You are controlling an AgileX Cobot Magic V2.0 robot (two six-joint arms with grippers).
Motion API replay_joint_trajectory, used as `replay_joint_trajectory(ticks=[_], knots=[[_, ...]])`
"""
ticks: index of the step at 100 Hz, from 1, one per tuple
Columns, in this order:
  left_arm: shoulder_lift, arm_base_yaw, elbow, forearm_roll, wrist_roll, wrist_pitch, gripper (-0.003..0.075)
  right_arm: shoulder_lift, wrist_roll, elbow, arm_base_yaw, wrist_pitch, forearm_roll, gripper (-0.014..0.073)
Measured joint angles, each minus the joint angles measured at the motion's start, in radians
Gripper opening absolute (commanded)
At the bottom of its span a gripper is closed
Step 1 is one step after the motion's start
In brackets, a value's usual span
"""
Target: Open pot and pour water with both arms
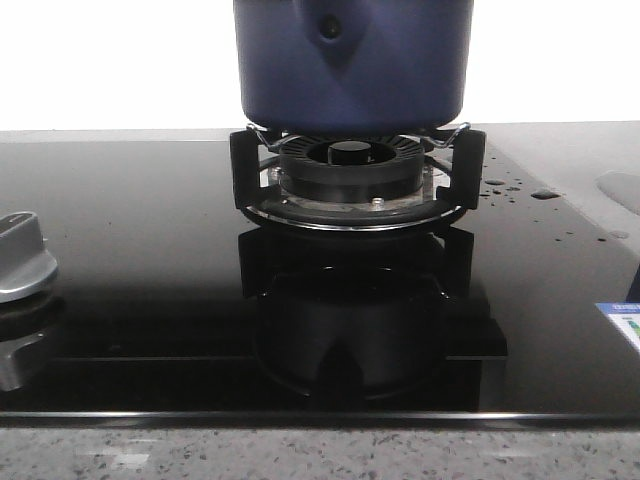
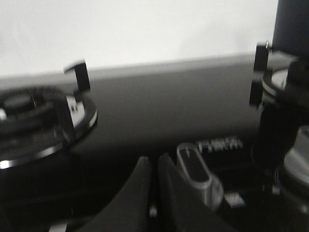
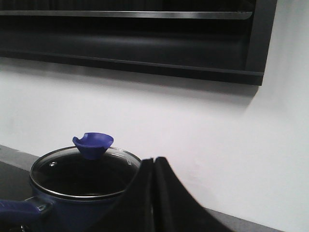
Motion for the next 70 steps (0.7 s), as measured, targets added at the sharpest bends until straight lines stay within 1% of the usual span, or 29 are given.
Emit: replay_joint_trajectory(ticks=[21, 50, 70], knots=[[0.0, 0.0, 0.0, -0.007, -0.024, 0.117, -0.002, 0.0, 0.0, 0.0, 0.0, 0.0, 0.0, -0.0067], [0.0, 0.0, 0.0, -0.07, -0.03, 0.125, -0.002, 0.0, 0.0, 0.0, 0.0, 0.0, 0.0, -0.0067], [0.0, 0.0, 0.0, -0.07, -0.03, 0.125, -0.002, 0.0, 0.0, 0.0, 0.0, 0.0, 0.0, -0.0067]])
